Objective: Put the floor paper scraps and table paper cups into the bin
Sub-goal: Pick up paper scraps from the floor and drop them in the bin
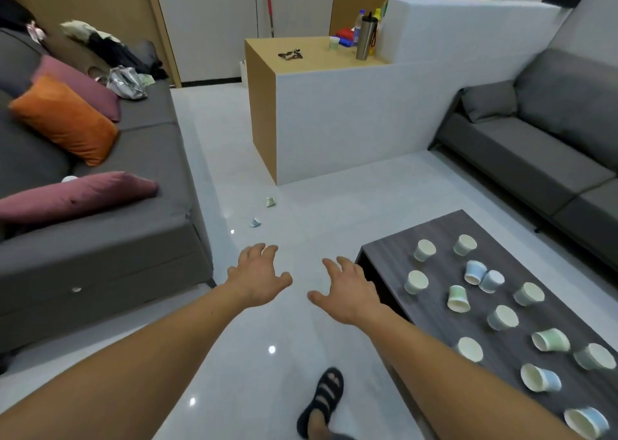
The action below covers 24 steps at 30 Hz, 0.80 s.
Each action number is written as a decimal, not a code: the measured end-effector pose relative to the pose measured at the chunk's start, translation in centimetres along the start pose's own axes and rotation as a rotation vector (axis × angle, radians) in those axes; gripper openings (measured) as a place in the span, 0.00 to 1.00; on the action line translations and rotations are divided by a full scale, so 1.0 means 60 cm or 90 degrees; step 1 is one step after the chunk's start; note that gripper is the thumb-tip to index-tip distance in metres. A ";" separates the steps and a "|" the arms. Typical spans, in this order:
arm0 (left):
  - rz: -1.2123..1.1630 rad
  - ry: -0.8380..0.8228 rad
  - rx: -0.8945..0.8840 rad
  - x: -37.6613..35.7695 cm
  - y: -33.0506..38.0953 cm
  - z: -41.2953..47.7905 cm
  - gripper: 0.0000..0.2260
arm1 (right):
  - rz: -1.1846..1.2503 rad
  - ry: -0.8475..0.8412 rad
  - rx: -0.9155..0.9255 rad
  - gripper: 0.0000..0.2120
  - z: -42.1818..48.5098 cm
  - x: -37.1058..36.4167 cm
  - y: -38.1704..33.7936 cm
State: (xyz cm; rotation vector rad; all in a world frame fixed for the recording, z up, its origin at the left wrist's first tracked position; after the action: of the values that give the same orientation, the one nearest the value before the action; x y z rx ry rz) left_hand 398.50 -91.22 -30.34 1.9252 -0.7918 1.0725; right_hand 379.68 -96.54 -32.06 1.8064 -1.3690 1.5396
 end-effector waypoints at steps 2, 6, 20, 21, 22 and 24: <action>0.005 0.000 0.008 0.013 0.012 0.067 0.33 | -0.001 -0.007 0.014 0.40 0.072 0.019 0.011; 0.017 0.010 0.041 0.056 0.038 0.204 0.33 | 0.015 -0.015 0.039 0.40 0.229 0.069 0.037; -0.060 -0.022 0.119 0.171 0.043 0.598 0.35 | -0.027 -0.059 0.089 0.40 0.649 0.207 0.037; -0.066 -0.029 0.113 0.179 0.042 0.636 0.35 | -0.036 -0.063 0.086 0.40 0.683 0.215 0.034; -0.072 -0.035 0.108 0.188 0.041 0.672 0.35 | -0.044 -0.066 0.082 0.40 0.716 0.222 0.029; -0.080 -0.030 0.099 0.210 0.038 0.748 0.35 | -0.051 -0.061 0.072 0.40 0.786 0.237 0.019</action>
State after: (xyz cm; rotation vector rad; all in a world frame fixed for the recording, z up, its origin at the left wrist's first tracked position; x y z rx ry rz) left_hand 420.15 -132.43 -33.80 2.1087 -0.6200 1.0415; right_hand 401.81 -140.49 -34.28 2.0007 -1.2582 1.5360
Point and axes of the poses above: each hand's wrist, its own z-axis towards the middle knuckle, its own x-axis out of the back of the hand, y = z × x, the point moved 1 cm from there along z, towards the middle knuckle, and after that the axes turned 6 degrees about x, right-handed, at the moved point
